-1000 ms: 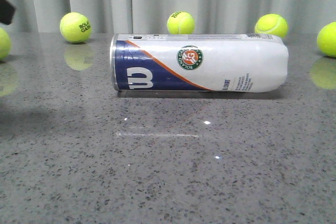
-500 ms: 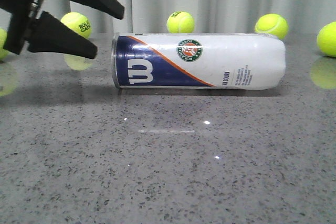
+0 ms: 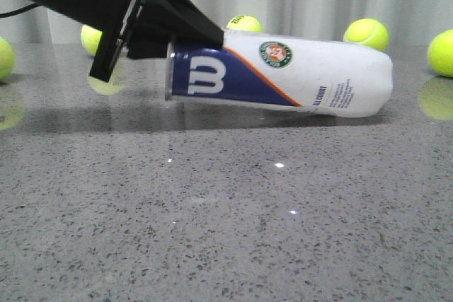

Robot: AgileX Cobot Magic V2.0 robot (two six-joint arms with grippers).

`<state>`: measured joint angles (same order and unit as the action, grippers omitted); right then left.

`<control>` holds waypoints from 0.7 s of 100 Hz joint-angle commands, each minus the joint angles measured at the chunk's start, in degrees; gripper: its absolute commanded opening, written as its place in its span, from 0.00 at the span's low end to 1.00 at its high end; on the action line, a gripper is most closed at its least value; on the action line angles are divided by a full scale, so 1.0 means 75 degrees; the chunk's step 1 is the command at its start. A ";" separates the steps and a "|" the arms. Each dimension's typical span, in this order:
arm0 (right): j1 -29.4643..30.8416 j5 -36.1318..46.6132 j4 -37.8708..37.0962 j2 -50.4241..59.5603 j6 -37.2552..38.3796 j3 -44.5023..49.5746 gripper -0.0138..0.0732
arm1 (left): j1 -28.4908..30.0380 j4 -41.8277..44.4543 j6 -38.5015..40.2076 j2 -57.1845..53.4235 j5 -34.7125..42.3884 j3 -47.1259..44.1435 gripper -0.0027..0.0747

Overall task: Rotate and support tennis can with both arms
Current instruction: 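Reach the left gripper to the can's blue metal end and grasp it, then lift the blue end with the left gripper, tilting the can upright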

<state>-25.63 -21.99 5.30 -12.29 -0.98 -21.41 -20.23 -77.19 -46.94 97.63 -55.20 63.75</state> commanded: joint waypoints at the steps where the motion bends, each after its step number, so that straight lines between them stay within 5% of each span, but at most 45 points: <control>1: 0.0052 0.0541 -0.0057 -0.0067 -0.0050 -0.0187 0.09 | -0.0053 -0.0271 -0.0168 -0.0294 -0.0106 0.0191 0.01; 39: 0.0052 0.0541 -0.0057 -0.0067 -0.0050 -0.0187 0.09 | -0.0053 -0.0612 -0.0786 -0.1090 -0.0237 0.0191 0.01; 70: 0.0052 0.0541 -0.0057 -0.0067 -0.0050 -0.0187 0.09 | -0.0053 0.1103 0.0199 -0.3021 0.0476 0.0328 0.01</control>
<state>-25.63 -21.99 5.30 -12.29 -0.98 -21.41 -20.34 -70.61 -49.10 80.21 -51.57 63.75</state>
